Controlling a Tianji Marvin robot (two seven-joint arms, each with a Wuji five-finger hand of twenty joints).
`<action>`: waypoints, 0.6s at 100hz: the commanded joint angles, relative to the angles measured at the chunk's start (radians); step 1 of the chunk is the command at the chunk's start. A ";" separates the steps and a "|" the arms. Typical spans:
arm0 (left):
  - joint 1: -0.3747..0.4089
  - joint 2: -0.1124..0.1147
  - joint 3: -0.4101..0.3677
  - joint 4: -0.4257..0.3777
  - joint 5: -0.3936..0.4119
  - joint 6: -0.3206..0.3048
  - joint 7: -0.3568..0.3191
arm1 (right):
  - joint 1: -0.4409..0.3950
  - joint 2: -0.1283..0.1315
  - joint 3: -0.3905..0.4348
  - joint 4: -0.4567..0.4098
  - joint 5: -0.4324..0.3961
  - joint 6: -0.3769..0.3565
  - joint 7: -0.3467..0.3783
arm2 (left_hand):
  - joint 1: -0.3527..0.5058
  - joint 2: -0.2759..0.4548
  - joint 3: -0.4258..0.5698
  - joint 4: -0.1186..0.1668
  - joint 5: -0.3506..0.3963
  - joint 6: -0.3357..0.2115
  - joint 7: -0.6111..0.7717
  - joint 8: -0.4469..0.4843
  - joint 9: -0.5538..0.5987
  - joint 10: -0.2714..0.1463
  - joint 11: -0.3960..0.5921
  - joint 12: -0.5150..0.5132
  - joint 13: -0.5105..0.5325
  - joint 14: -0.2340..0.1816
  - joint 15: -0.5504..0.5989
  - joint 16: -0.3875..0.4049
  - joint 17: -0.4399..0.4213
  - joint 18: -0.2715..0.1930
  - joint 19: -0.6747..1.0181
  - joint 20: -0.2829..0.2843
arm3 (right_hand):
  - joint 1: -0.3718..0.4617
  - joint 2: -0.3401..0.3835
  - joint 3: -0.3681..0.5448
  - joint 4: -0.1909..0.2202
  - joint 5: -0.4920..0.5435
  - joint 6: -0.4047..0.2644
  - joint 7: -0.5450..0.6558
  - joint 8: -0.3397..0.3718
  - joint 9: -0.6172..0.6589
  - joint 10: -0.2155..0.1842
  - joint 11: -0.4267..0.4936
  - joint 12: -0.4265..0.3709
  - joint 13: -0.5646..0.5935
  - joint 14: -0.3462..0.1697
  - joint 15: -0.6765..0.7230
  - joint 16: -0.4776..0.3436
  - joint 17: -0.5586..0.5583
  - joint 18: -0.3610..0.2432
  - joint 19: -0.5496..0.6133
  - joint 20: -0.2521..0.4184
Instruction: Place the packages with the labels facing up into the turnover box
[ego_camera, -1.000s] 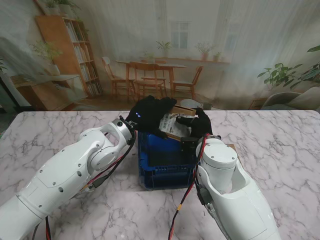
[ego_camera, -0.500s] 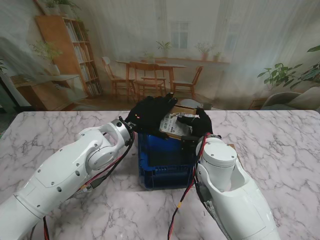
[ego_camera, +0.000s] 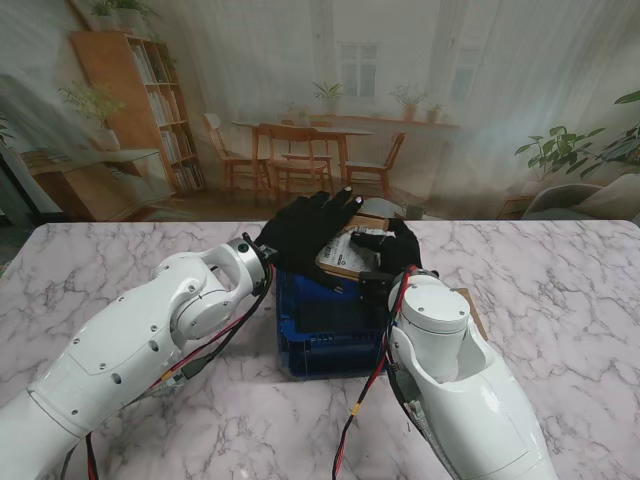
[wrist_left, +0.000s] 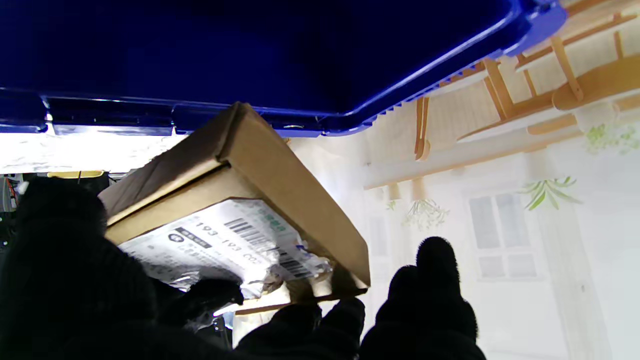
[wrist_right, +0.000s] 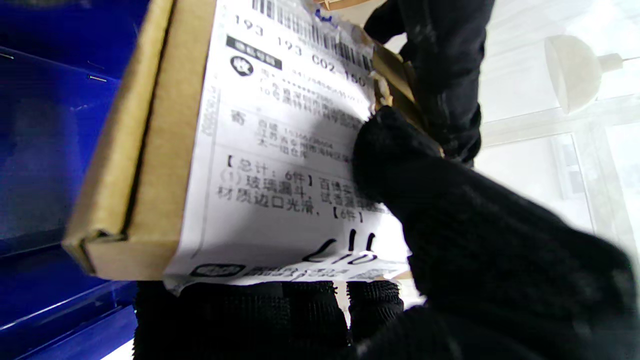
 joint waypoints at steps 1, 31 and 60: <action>-0.003 -0.004 0.014 0.010 -0.013 0.012 -0.012 | 0.005 -0.005 -0.002 -0.010 0.004 0.003 0.012 | 0.037 -0.045 0.013 0.005 0.019 -0.074 0.050 0.000 -0.047 0.028 -0.016 -0.010 -0.038 0.048 -0.013 -0.009 0.006 -0.004 -0.021 -0.016 | 0.137 0.134 0.198 0.071 0.047 -0.165 0.105 0.025 -0.007 -0.018 0.041 0.001 0.168 -0.221 0.732 0.076 0.054 -0.022 0.090 0.042; -0.055 -0.011 0.090 0.057 0.027 0.025 0.055 | 0.006 -0.003 -0.004 -0.012 0.020 0.004 0.022 | 0.313 -0.064 0.020 0.084 0.019 -0.015 0.079 0.103 0.019 -0.019 0.050 0.181 0.173 -0.160 0.103 0.231 0.068 -0.195 0.182 0.107 | 0.137 0.136 0.199 0.070 0.049 -0.161 0.105 0.024 -0.004 -0.016 0.040 0.001 0.175 -0.223 0.750 0.079 0.059 -0.022 0.096 0.043; -0.053 -0.021 0.090 0.080 0.008 0.037 0.108 | 0.003 0.001 -0.006 -0.011 0.016 -0.002 0.033 | 0.472 -0.001 0.113 0.158 0.019 -0.036 0.240 0.622 0.211 -0.166 0.408 0.548 0.287 -0.239 0.208 0.513 0.119 -0.231 0.267 0.212 | 0.137 0.140 0.196 0.069 0.049 -0.161 0.105 0.023 -0.004 -0.016 0.039 0.001 0.172 -0.221 0.759 0.080 0.058 -0.019 0.098 0.044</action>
